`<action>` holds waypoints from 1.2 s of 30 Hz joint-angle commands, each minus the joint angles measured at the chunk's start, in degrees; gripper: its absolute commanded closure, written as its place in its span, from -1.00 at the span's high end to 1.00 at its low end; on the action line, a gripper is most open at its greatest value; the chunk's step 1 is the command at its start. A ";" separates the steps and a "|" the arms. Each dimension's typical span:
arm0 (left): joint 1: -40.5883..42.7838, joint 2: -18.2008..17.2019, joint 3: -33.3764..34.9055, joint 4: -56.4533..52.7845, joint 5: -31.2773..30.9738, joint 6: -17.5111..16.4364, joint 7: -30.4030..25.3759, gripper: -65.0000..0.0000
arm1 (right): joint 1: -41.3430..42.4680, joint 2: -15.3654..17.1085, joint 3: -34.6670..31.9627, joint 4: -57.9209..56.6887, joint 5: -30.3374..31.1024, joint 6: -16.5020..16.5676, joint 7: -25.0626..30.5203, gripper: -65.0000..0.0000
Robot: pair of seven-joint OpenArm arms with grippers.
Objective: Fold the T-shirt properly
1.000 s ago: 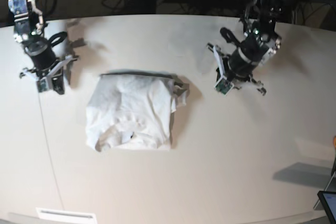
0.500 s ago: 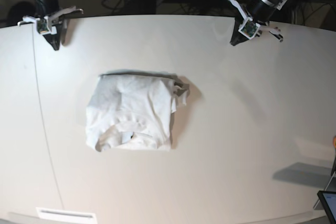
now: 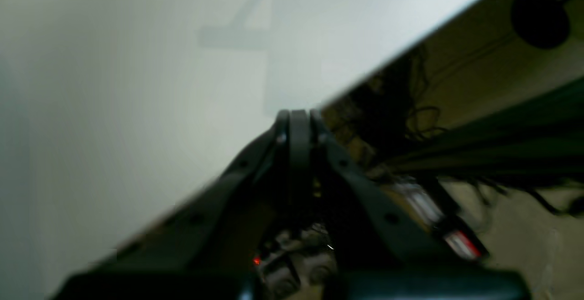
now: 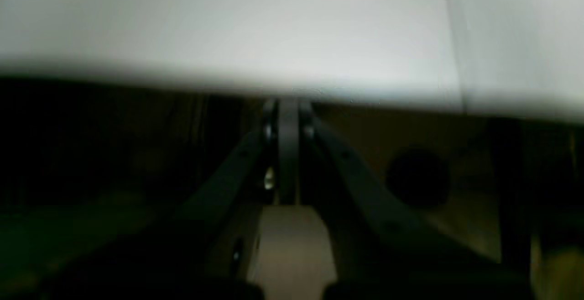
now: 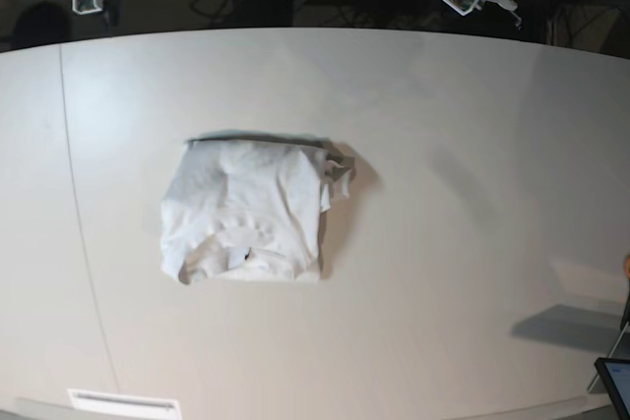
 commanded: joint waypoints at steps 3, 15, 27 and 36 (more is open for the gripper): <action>2.22 -1.46 0.25 0.86 -0.33 0.29 -1.40 -0.97 | -4.25 0.22 0.26 1.24 5.37 -0.16 3.51 -1.00; -2.35 -1.46 7.02 -15.14 -0.24 0.29 -0.78 -0.97 | -2.05 -2.24 1.75 -8.52 6.43 -0.16 -5.90 -1.00; -23.36 5.13 18.98 -57.60 -0.85 0.38 4.75 -0.97 | 31.44 -3.47 1.58 -59.42 4.41 0.01 -24.00 -1.00; -49.03 15.86 19.15 -101.73 -0.77 0.38 3.44 -0.97 | 42.78 -6.29 1.66 -78.32 -16.96 -0.07 -9.94 -1.00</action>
